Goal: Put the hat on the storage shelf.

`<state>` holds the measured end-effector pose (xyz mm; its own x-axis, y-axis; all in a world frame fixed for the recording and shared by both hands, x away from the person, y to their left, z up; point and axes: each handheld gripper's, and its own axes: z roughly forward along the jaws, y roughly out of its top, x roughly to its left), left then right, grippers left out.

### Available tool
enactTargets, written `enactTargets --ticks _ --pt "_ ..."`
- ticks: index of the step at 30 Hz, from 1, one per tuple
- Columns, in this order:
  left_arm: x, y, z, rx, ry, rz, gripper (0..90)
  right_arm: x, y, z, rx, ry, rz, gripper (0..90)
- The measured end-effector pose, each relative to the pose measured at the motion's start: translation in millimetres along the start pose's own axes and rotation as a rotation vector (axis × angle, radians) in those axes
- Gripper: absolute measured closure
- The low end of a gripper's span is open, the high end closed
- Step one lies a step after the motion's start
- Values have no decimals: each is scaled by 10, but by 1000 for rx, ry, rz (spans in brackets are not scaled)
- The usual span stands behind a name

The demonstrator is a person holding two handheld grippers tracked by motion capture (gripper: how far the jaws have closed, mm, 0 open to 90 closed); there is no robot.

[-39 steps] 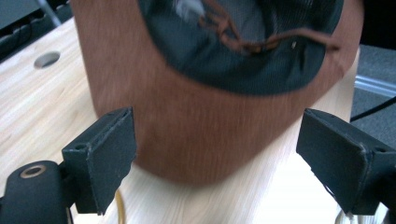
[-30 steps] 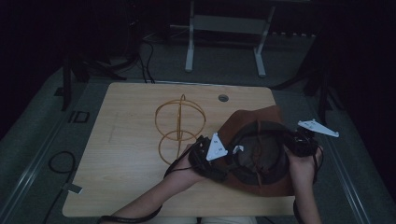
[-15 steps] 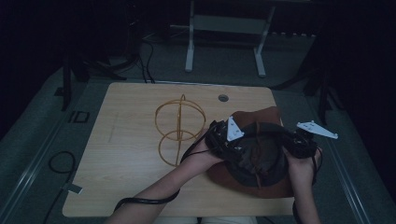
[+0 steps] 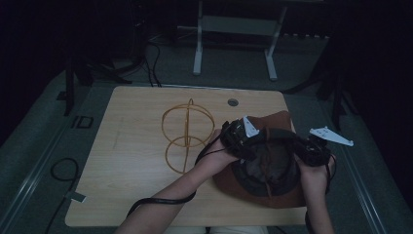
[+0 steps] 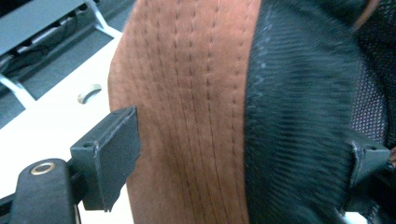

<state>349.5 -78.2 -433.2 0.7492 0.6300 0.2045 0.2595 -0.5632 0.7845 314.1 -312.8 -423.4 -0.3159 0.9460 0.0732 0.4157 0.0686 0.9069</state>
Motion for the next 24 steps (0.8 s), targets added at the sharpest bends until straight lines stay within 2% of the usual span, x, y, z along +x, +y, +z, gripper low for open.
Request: enactTargets --ticks 3,7,10,12,15,17,19,22,24 --pt "7 12 21 2 6 -13 217 21 15 -31 -9 2 -2 840" --pt "25 19 50 20 37 -33 383 47 13 -59 -27 -5 -7 840" --pt "31 31 76 35 59 -37 437 82 11 -72 -30 6 -6 840" --pt "40 32 95 43 66 -31 491 113 10 -77 -30 12 -8 841" --pt "67 26 107 51 67 -16 629 147 12 -87 -28 18 -15 840" --pt "75 25 101 47 61 -24 718 166 6 -91 -25 21 -19 840" --pt "49 33 98 50 84 11 796 180 -5 -90 -20 24 -24 838" --pt "41 45 94 55 104 32 852 187 -32 -73 -14 18 -21 838" --pt "51 43 84 42 118 27 863 184 -50 -70 -11 25 -11 834"
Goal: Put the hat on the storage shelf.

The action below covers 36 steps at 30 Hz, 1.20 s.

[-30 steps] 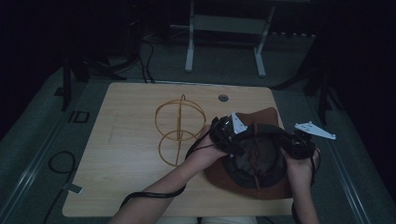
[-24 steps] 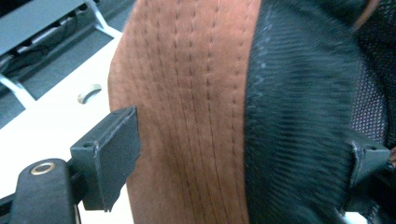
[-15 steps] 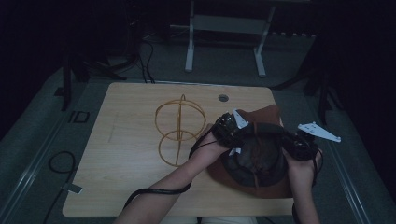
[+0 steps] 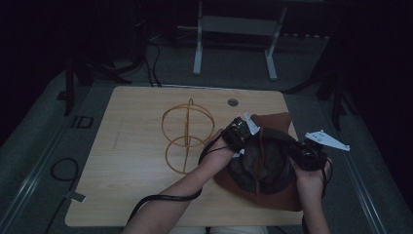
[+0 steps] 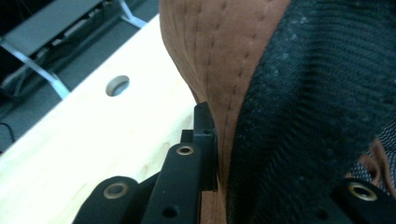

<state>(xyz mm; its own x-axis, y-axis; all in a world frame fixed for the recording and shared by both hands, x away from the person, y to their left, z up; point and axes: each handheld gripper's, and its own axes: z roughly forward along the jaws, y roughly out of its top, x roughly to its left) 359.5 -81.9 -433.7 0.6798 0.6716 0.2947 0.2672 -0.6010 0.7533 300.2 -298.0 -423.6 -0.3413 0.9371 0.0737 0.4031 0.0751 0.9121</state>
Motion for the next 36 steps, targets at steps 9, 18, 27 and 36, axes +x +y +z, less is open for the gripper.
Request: enactTargets --ticks 9,18,27,36 --pt "23 -4 -125 -81 56 26 869 18 -89 -65 20 45 -30 711" --pt "-4 28 -263 -148 93 63 868 11 -178 -274 21 125 -97 557" --pt "23 39 -361 -211 106 29 868 -21 -146 -568 28 203 -143 380" --pt "80 -101 -493 -294 53 44 867 -462 -71 -863 -36 99 -115 500"
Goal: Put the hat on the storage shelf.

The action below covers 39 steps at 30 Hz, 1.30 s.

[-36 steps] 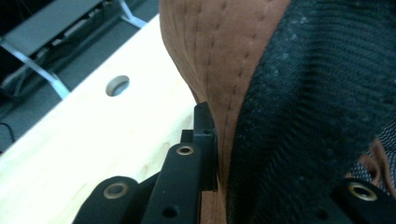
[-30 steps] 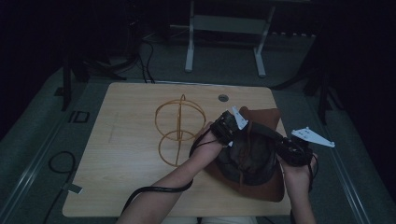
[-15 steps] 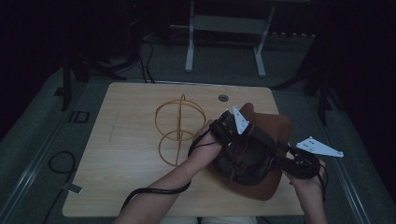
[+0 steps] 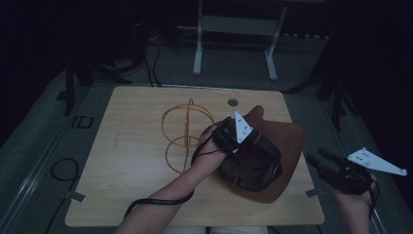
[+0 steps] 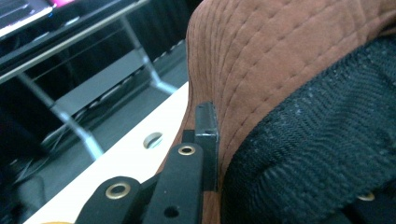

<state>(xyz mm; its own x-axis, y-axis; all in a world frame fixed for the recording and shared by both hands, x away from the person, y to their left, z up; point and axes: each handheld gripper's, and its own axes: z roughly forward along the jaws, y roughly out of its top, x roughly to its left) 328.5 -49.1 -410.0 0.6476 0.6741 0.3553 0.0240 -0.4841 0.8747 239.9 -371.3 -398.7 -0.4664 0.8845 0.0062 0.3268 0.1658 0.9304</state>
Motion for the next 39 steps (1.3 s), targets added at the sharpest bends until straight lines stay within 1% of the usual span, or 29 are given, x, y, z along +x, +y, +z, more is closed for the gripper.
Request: enactTargets --ticks 1,2,3,4,7,8,9,10,11,12,13,14,15,16,17,18,19,20,22,23,25,26,27,29,32,35,36,38,39 --pt "4 -12 -32 -21 -16 2 867 -50 -3 -3 11 -7 5 513" --pt "18 -25 -74 -42 -44 10 867 -87 -7 -3 16 -18 5 519" --pt "24 -30 -98 -46 -49 14 867 -123 -13 5 24 -21 -2 521" --pt "39 -44 -141 -68 -75 7 866 -141 -16 14 29 -23 -4 521" --pt "67 -81 -235 -119 -132 4 866 -198 -31 58 20 14 7 532" --pt "75 -93 -276 -140 -163 9 866 -198 -33 70 16 18 5 540" --pt "70 -95 -299 -145 -165 18 867 -199 -33 91 13 44 7 543" --pt "69 -97 -327 -159 -189 18 867 -193 -32 106 14 50 6 549" --pt "63 -102 -367 -187 -217 22 867 -177 -30 128 18 55 0 554" --pt "52 -100 -390 -194 -220 35 867 -158 -30 156 18 80 -1 554" --pt "42 -98 -419 -204 -242 43 867 -142 -30 175 19 93 2 559" --pt "32 -108 -461 -238 -270 58 867 -118 -31 199 22 115 0 562" --pt "23 -110 -484 -251 -278 71 866 -76 -35 222 15 150 -9 562" --pt "17 -112 -511 -262 -299 81 866 -46 -37 236 11 169 -12 562" --pt "15 -118 -540 -289 -323 89 867 -6 -40 255 8 201 -23 561" --pt "6 -119 -564 -302 -330 98 866 36 -44 273 3 230 -30 561" --pt "2 -113 -580 -306 -341 100 866 79 -48 296 -2 257 -34 561" --pt "2 -112 -597 -324 -357 100 866 124 -51 322 0 294 -51 554" --pt "-9 -105 -625 -337 -370 107 866 221 -54 373 4 333 -80 543" --pt "-10 -108 -637 -345 -375 107 866 275 -49 398 2 364 -99 533" --pt "-19 -121 -666 -364 -390 108 866 348 -35 414 -11 388 -117 530" --pt "-20 -132 -689 -378 -404 110 866 385 -23 418 -22 411 -124 522" --pt "-22 -136 -698 -381 -407 109 866 444 -5 421 -36 429 -138 517" --pt "-28 -139 -713 -384 -413 107 866 504 8 431 -51 464 -150 498" --pt "-60 -131 -722 -393 -418 104 866 618 26 477 -68 501 -174 474" --pt "-96 -116 -717 -396 -419 111 866 702 41 536 -91 533 -178 468" --pt "-116 -109 -713 -390 -408 116 866 718 47 549 -93 537 -178 467" --pt "-143 -96 -701 -381 -402 128 865 760 63 584 -96 555 -183 467" --pt "-149 -96 -701 -383 -402 127 865 784 73 599 -102 559 -185 468"
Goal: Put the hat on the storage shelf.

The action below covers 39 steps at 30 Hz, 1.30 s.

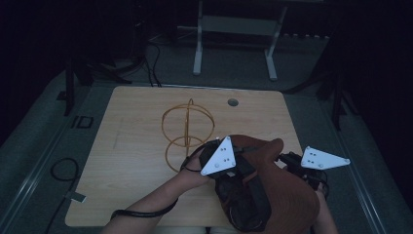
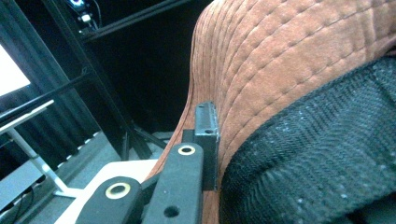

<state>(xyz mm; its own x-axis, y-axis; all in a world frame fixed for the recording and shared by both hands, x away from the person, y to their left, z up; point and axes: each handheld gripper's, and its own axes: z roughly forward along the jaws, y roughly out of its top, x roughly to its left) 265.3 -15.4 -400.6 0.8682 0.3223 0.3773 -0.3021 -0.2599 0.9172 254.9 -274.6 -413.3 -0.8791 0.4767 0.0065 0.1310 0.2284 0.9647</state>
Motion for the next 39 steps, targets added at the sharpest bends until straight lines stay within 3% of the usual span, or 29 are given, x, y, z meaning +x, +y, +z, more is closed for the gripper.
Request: enactTargets --ticks 1,3,6,9,14,20,25,29,39 --pt "-4 1 6 4 -4 -3 865 2 7 12 -1 6 3 469" --pt "-40 0 34 30 20 41 865 17 26 39 -8 18 -11 499" --pt "-40 -15 56 40 22 27 864 49 60 96 10 26 -30 551" --pt "-19 -23 50 44 15 11 863 38 72 115 11 54 -10 657" --pt "4 0 30 50 0 10 861 20 79 109 21 48 -6 824" --pt "9 29 22 75 -10 5 827 -14 70 77 32 67 13 870" --pt "60 62 -8 95 -11 -29 718 9 100 56 42 53 7 880" --pt "99 71 -70 93 -12 -42 632 -27 130 -36 9 43 20 882" --pt "183 25 -244 132 32 -88 595 -176 223 -298 -75 -63 50 882"
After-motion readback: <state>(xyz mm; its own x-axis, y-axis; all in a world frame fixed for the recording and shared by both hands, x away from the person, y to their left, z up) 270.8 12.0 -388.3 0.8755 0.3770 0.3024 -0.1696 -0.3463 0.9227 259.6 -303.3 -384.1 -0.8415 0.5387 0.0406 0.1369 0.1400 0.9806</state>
